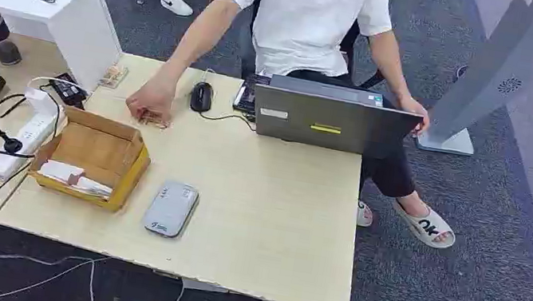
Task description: Pass the card to the sensor for recognition and then transmit it.
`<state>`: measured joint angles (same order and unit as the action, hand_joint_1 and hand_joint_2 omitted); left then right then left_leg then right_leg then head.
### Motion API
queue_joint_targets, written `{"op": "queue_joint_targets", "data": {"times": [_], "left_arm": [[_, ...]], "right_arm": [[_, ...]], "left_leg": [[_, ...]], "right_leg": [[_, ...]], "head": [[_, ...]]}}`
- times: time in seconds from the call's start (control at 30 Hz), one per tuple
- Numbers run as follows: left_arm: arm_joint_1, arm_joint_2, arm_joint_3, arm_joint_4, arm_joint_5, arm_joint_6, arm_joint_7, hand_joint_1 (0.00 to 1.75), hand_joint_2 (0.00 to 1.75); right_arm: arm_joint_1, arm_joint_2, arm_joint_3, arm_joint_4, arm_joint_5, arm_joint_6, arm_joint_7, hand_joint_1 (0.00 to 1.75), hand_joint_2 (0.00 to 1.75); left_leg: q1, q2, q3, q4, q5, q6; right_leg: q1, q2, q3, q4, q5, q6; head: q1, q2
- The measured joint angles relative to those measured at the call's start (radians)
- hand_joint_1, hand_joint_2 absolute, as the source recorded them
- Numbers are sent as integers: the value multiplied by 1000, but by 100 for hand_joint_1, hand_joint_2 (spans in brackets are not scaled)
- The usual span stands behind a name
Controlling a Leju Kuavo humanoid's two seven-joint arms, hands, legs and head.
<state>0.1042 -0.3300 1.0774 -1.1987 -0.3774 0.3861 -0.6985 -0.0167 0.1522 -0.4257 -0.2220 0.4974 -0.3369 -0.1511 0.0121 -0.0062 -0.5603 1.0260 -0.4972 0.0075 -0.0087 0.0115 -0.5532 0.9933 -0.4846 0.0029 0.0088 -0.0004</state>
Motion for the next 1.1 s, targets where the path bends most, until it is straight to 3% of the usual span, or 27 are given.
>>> {"op": "queue_joint_targets", "data": {"times": [0.1, 0.27, 0.4, 0.57, 0.83, 1.1], "left_arm": [[34, 0, -43, -120, 18, -17, 11, 0, 175], [67, 0, -82, -280, -44, -108, 38, 0, 175], [65, 0, -91, -356, -91, -170, 20, 0, 175], [56, 7, -110, -418, -125, -182, 11, 0, 175], [49, 49, -192, -470, -160, -136, 36, 0, 175], [16, 224, -411, -466, -175, 50, 197, 0, 175]], "right_arm": [[0, 0, -2, 0, 11, 11, 2, 0, 175], [-1, 0, -4, 0, 25, 16, 13, 0, 175], [-2, 0, -5, 0, 46, 16, 18, 0, 175], [-9, 0, -5, 0, 51, 18, 16, 0, 175], [-15, 0, -6, 0, 69, 33, 19, 0, 175], [-19, -1, -8, 0, 102, 71, 76, 0, 175]], "left_leg": [[0, 0, 0, 0, 0, 0], [0, 0, 0, 0, 0, 0], [0, 0, 0, 0, 0, 0], [0, 0, 1, 0, 0, 0], [0, 0, 0, 0, 0, -1], [0, 0, 0, 0, 1, -2]], "right_leg": [[0, 0, 0, 0, 0, 0], [0, 0, 0, 0, 0, 0], [0, 0, 0, 0, 0, 0], [0, 0, 0, 0, 0, 0], [0, 0, -1, 0, 0, 0], [1, 0, 0, 0, 0, -1]], "head": [[0, 0], [0, 0], [0, 0], [0, 0], [0, 0], [0, 0]]}}
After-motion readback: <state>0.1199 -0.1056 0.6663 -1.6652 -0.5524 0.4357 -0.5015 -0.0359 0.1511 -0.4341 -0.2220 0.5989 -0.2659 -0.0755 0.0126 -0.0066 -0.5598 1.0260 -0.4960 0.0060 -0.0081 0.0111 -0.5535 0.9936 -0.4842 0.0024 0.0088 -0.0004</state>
